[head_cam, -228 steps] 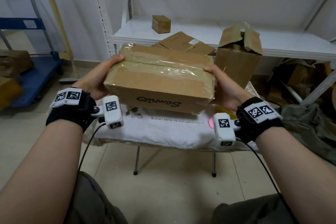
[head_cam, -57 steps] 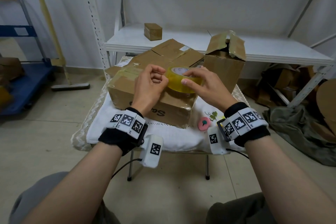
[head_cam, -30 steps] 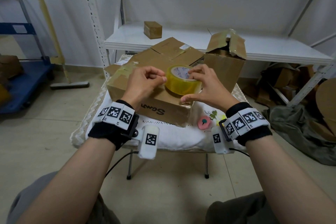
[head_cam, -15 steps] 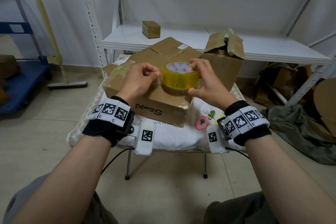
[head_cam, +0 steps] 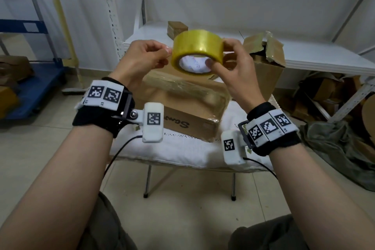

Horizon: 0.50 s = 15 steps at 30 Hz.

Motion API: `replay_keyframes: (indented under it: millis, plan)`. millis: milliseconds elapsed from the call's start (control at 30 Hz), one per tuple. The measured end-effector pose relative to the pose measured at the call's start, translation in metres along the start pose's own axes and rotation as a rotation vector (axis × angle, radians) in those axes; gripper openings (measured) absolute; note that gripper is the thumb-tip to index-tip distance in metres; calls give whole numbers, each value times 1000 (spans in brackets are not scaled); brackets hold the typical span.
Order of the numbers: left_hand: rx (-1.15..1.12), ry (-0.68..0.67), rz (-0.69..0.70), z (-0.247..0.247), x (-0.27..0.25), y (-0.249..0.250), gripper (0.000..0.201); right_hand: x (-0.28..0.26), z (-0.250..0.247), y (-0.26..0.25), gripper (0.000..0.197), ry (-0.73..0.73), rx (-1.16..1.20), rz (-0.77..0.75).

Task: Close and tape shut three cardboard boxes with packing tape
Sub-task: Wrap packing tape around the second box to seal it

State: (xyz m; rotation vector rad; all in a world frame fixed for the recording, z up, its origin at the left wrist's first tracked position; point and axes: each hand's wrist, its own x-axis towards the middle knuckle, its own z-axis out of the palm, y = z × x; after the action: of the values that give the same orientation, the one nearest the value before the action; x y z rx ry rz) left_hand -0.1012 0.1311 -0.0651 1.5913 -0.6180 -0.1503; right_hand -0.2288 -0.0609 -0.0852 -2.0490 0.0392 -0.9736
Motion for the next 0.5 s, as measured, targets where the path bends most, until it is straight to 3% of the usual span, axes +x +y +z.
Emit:
replay_keyframes:
  millis: [100, 233, 500]
  plan:
    - [20, -22, -135, -11, 12, -4, 8, 1, 14, -1, 37, -20, 17, 31]
    - [84, -5, -261, -20, 23, -16, 5, -2, 35, -2, 26, -168, 80, 91]
    - [95, 50, -283, -28, 22, -27, 12, 0, 53, 14, 38, -276, -4, 112]
